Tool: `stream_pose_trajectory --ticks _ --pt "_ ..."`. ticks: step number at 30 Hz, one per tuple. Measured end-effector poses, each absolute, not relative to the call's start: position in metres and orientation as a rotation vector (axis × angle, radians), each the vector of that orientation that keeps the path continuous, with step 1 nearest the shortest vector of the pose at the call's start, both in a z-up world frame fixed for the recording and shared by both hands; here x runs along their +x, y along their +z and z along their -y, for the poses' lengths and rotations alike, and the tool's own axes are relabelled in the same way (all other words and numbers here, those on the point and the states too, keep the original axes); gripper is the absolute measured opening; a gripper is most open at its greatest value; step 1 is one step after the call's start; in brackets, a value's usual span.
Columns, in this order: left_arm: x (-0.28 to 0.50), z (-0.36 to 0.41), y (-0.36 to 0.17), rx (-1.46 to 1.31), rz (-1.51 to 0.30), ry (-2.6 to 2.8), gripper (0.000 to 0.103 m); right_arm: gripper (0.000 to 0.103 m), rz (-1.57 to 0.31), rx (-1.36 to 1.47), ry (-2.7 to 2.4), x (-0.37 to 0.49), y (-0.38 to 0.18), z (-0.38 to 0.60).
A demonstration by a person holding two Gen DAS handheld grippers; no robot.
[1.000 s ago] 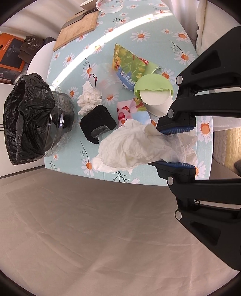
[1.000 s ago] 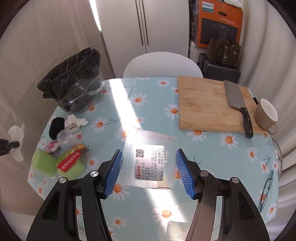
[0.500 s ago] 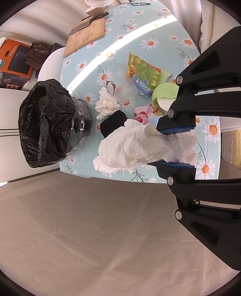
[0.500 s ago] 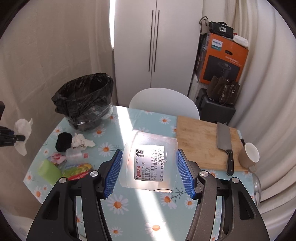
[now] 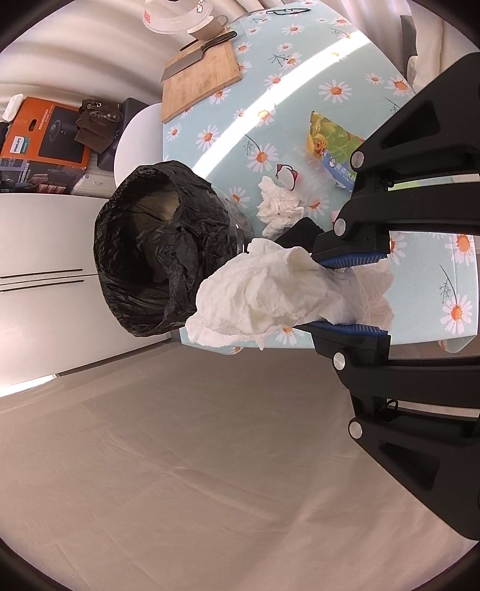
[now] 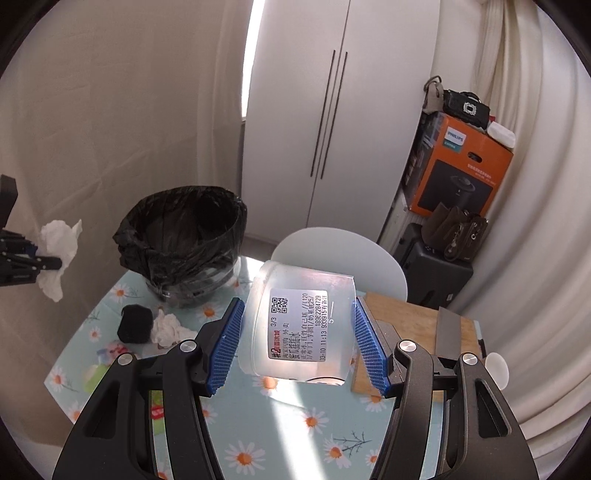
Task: Collect trash
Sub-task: 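Lift the tissue with the left tool while the right tool lifts the clear container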
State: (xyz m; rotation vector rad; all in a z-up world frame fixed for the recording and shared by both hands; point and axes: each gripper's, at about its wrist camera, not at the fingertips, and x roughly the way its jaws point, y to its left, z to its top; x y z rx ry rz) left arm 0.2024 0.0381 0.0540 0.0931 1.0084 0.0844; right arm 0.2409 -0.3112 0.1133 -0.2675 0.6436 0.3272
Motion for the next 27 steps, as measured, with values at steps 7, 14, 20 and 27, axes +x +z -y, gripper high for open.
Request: stream_pose_trajectory --ticks 7,14,20,27 --pt "0.228 -0.055 0.077 0.077 -0.934 0.057 0.026 0.055 -0.622 -0.292 0.364 0.262 0.127 0.278" --pt "0.263 -0.063 0.086 0.096 -0.913 0.008 0.026 0.055 -0.638 -0.240 0.447 0.292 0.130 0.247" --pt "0.303 -0.065 0.087 0.081 -0.892 -0.058 0.026 0.055 -0.632 -0.201 0.498 0.320 0.133 0.214" --pt "0.350 -0.065 0.080 0.094 -0.879 -0.134 0.026 0.054 -0.663 -0.180 0.557 0.356 0.122 0.176"
